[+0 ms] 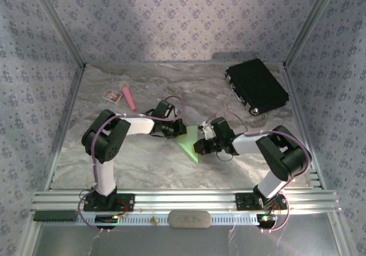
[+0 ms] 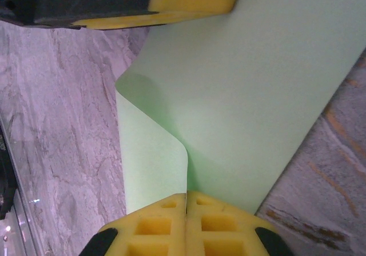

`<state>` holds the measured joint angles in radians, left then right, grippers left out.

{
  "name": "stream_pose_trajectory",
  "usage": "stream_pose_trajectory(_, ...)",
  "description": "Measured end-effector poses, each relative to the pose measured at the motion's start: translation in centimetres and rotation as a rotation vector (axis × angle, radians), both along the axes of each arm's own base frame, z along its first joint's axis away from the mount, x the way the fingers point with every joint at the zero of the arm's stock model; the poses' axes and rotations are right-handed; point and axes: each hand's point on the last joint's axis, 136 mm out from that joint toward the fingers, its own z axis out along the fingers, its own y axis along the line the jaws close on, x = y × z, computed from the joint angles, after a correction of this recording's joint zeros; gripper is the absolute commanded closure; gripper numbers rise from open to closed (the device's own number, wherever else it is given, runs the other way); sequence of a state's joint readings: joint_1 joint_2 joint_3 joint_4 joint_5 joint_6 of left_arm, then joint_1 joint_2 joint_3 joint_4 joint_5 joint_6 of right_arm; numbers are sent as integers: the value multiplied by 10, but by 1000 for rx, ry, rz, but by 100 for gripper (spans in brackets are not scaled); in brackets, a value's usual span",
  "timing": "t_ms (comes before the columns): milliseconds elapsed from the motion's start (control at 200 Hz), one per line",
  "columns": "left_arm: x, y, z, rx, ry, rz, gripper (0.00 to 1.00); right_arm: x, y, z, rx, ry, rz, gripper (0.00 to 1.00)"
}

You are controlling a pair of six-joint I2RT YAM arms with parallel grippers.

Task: Fold a paper plane with a square sheet of paper (pick it up from the middle)
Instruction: Third fold the triangle at the center of the table.

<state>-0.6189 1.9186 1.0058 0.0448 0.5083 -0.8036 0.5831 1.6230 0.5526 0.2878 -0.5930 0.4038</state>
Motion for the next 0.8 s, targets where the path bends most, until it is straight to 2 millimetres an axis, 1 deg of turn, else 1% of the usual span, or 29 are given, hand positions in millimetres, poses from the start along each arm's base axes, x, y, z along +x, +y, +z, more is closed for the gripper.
stream_pose_trajectory(335, 0, 0, 0, 1, -2, -2, 92, -2, 6, 6, 23, -1, 24, 99)
stream_pose_trajectory(665, 0, 0, 0, 1, -2, -2, 92, -2, 4, -2, -1, 17, 16, 99)
stream_pose_trajectory(800, 0, 0, 0, 1, -2, -2, 92, 0, 5, -2, -3, 12, 12, 99)
